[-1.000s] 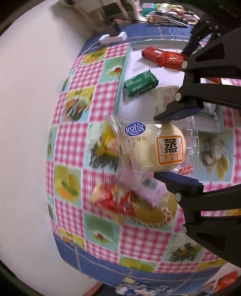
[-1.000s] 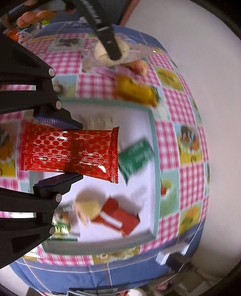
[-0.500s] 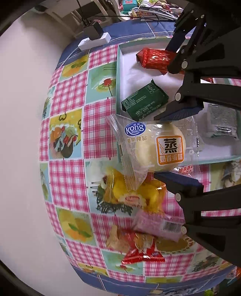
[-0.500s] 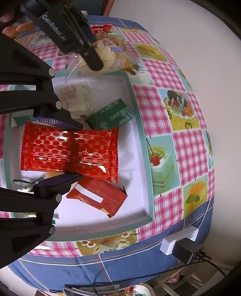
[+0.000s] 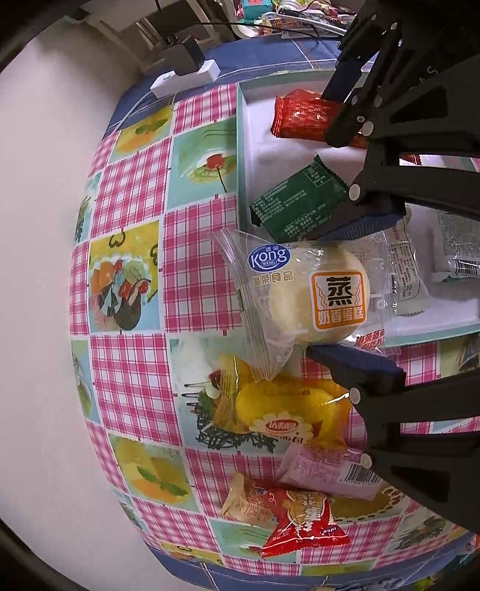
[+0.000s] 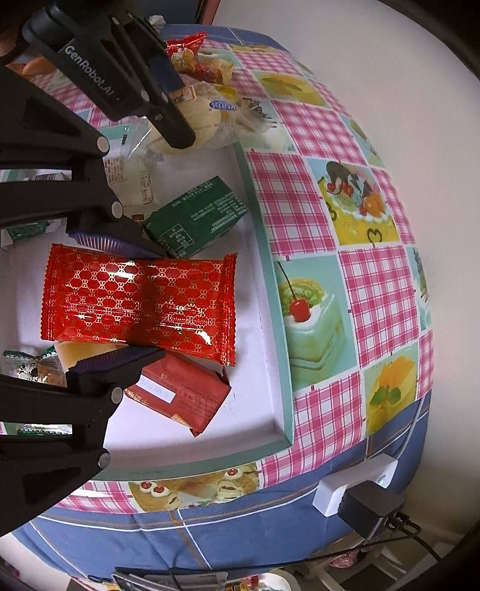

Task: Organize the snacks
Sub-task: 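Carry both items over the white tray and open both tools to release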

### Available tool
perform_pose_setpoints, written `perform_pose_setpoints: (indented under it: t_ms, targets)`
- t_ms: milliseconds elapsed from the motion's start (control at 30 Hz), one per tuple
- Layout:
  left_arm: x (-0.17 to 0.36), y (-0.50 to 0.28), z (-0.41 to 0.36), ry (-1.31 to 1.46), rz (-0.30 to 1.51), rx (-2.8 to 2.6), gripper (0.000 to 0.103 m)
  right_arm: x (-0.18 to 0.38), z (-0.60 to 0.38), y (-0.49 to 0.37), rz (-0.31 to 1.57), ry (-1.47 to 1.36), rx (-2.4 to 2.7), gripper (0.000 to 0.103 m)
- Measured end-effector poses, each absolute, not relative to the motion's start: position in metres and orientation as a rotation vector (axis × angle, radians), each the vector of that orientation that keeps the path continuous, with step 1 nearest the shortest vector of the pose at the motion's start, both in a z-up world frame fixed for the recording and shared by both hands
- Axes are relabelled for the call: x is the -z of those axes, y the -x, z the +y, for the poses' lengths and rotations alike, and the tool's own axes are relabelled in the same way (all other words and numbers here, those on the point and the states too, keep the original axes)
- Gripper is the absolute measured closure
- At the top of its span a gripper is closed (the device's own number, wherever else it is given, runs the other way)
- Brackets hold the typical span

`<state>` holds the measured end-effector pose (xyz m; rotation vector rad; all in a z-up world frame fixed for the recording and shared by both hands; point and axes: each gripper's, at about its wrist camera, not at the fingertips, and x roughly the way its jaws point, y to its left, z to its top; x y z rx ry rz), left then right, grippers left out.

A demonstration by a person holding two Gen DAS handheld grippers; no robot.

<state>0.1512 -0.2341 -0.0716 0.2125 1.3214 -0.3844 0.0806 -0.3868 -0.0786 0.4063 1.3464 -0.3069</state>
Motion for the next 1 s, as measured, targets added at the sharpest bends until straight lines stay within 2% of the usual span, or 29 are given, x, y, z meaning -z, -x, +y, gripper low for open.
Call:
perform_pose_setpoints:
  t_ms: [67,100,433,600,733,833,900,1000]
  targets:
    - [0.07,-0.151,-0.233,-0.209,1.319,0.377,0.036,0.078,-0.386,-0.081,1.349,-0.411,0.297,0.054]
    - [0.069,-0.15,-0.232,-0.211,1.314,0.378,0.034,0.078,-0.385,-0.081,1.351,-0.413,0.293,0.054]
    - [0.051,-0.144,-0.218,-0.205,1.281,0.354,0.033,0.066,-0.382,-0.077,1.339,-0.399,0.294,0.054]
    - [0.047,-0.146,-0.203,-0.2,1.274,0.298,0.018,0.06,-0.376,-0.075,1.337,-0.39,0.267,0.05]
    - [0.045,-0.143,-0.186,-0.194,1.259,0.253,0.017,0.057,-0.371,-0.071,1.331,-0.381,0.267,0.043]
    - [0.045,-0.14,-0.174,-0.198,1.241,0.22,0.009,0.056,-0.365,-0.066,1.323,-0.375,0.263,0.033]
    - [0.047,-0.137,-0.165,-0.196,1.232,0.2,0.009,0.055,-0.36,-0.062,1.313,-0.369,0.262,0.021]
    - [0.048,-0.134,-0.151,-0.186,1.224,0.174,0.008,0.054,-0.354,-0.059,1.3,-0.36,0.256,0.013]
